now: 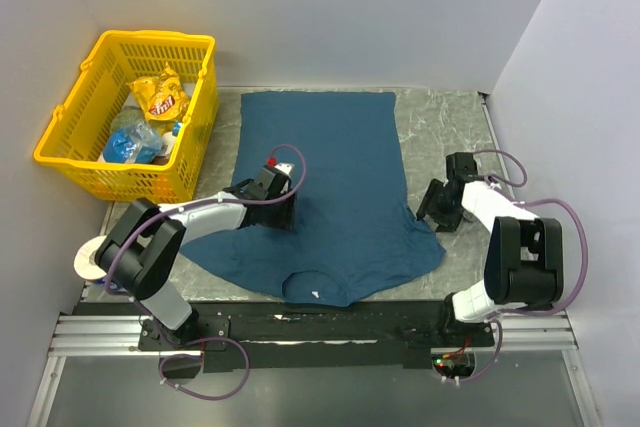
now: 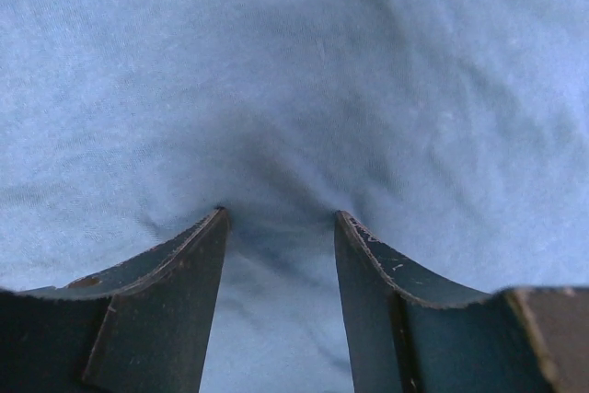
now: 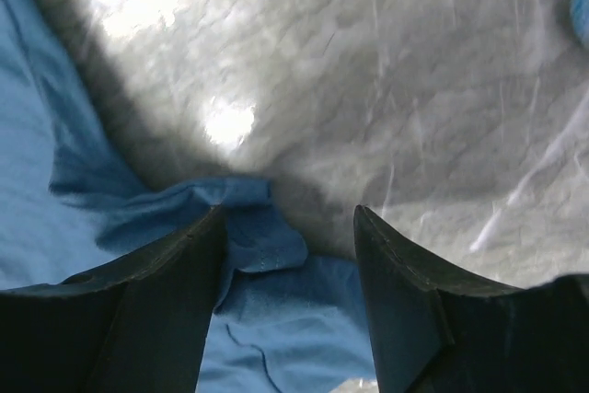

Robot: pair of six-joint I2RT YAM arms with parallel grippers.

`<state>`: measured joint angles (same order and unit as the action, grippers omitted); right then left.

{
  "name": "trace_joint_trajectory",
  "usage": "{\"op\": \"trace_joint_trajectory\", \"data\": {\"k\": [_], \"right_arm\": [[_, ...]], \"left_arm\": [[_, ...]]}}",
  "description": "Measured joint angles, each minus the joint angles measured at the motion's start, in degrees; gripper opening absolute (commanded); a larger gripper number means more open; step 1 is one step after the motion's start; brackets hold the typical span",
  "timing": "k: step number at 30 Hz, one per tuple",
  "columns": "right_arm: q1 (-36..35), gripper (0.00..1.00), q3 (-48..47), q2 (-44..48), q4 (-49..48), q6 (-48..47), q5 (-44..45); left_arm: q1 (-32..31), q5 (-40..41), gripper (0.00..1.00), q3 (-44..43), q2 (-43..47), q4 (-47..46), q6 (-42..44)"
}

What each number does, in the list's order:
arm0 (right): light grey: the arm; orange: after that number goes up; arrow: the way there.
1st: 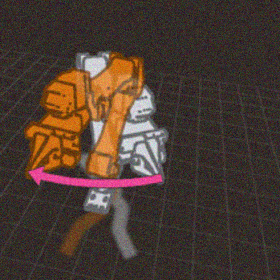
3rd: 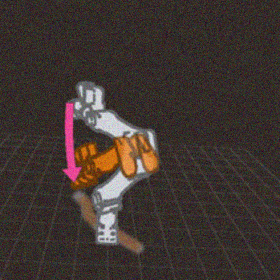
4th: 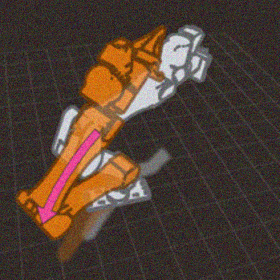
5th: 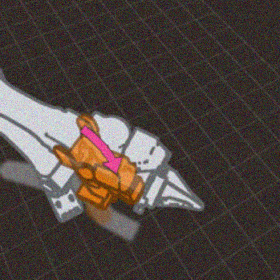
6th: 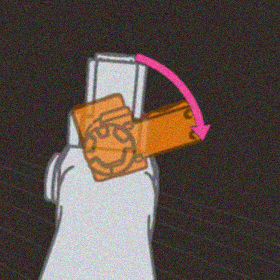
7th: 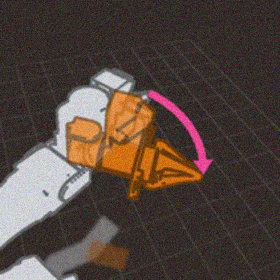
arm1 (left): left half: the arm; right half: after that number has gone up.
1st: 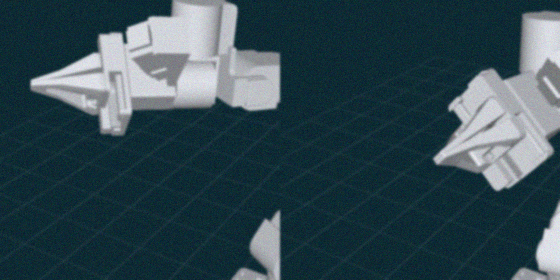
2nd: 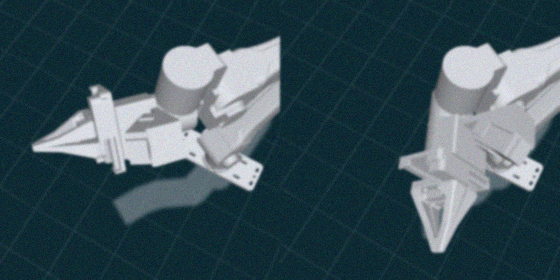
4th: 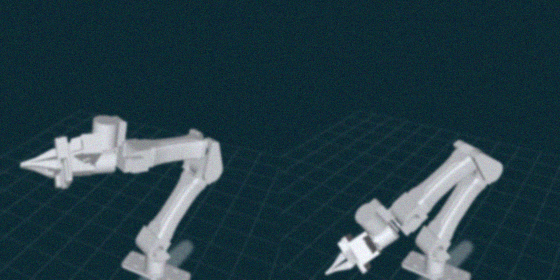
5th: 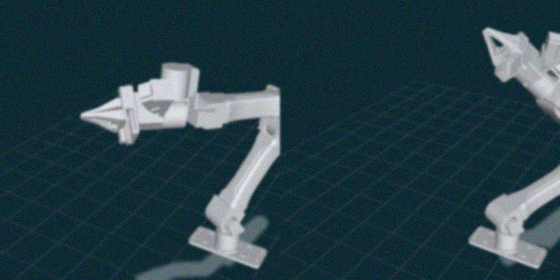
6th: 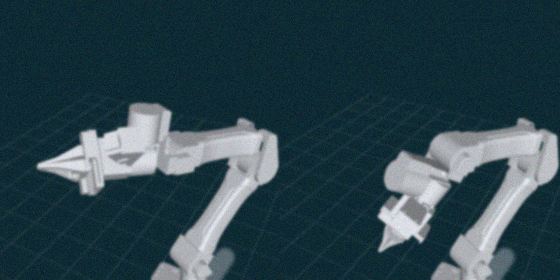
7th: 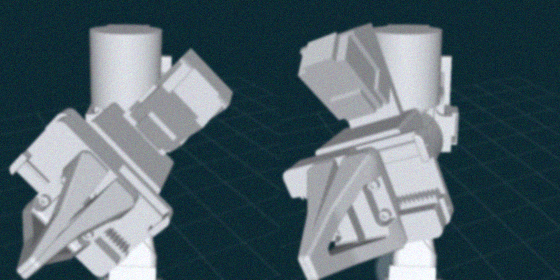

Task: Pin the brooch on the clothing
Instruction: Flatten out the clothes at the center of the board.

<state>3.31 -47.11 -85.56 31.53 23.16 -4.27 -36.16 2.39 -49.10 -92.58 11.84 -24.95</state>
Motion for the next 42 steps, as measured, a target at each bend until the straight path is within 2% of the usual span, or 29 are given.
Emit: {"op": "trace_joint_trajectory", "data": {"k": [5,6,8,16,23,29,30,31,32,35,36,37,39,42], "right_arm": [[-0.2,0.2,0.92,2.1,0.07,0.13,-1.07],[-0.24,0.09,1.27,2.05,-0.15,0.28,-1.36],[-0.46,0.0,2.12,1.97,-0.15,0.26,-1.86],[-0.92,0.0,2.51,5.25,2.21,1.03,0.42],[-0.94,0.0,0.13,18.62,6.08,2.12,10.05],[-1.01,0.0,-0.59,18.78,7.5,2.56,17.79],[-1.05,0.22,-0.46,18.23,7.39,2.45,18.53],[-1.05,0.36,-0.24,18.05,7.08,2.21,18.78],[-1.05,0.57,0.35,18.08,5.92,1.33,18.67],[-1.09,0.78,1.05,18.34,2.99,0.0,17.09],[-1.11,0.8,1.07,18.34,1.95,-0.76,16.26],[-1.18,0.82,1.05,18.34,1.05,-1.09,15.63],[-1.22,0.84,0.92,18.38,0.44,-1.75,15.32],[-1.31,0.82,0.81,19.02,0.55,-2.12,15.37]], "left_arm": [[0.0,0.44,0.56,-0.76,-1.09,-0.98,0.02],[0.0,0.46,0.56,-0.87,-1.29,-1.2,0.0],[0.0,0.55,0.55,-1.11,-1.64,-1.46,0.02],[0.0,1.22,0.54,-1.99,-2.69,-1.75,0.0],[-0.04,2.03,0.54,-2.56,-3.69,-3.1,-0.44],[-0.04,2.08,0.55,-1.86,-3.08,-3.69,-1.57],[-0.04,2.14,0.56,-1.57,-2.8,-3.89,-1.81],[-0.04,2.23,0.57,-1.31,-2.51,-3.91,-2.05],[-0.04,2.4,0.58,-0.92,-2.12,-3.82,-2.43],[-0.09,2.89,0.65,0.17,-0.9,-3.32,-3.3],[-0.11,2.99,0.68,0.57,-0.42,-3.06,-3.54],[-0.11,3.02,0.76,0.87,0.07,-2.78,-3.72],[-0.17,3.08,0.79,1.66,1.27,-2.1,-4.22],[-0.33,3.04,0.78,2.75,3.08,-0.68,-4.72]]}}
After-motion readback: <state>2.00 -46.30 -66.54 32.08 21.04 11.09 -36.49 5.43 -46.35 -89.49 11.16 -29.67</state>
